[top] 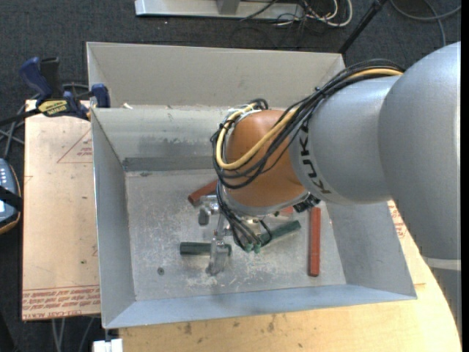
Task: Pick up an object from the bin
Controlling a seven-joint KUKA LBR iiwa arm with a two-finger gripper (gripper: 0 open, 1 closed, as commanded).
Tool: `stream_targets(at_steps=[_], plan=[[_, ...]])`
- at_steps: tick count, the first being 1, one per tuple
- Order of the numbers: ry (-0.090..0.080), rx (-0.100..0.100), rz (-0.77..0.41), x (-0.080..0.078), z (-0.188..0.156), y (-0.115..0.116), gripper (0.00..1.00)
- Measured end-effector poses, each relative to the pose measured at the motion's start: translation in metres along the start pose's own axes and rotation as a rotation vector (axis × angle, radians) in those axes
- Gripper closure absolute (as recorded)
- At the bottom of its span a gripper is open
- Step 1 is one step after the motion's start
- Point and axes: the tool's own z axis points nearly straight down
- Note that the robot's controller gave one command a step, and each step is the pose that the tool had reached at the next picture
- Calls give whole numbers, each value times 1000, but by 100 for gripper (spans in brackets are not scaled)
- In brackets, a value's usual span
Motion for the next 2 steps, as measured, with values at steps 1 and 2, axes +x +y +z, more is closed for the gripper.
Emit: stream_targets(at_steps=[1,2], plan=[[5,1,34,8,49,-3,0],[3,0,-44,3,46,3,100]])
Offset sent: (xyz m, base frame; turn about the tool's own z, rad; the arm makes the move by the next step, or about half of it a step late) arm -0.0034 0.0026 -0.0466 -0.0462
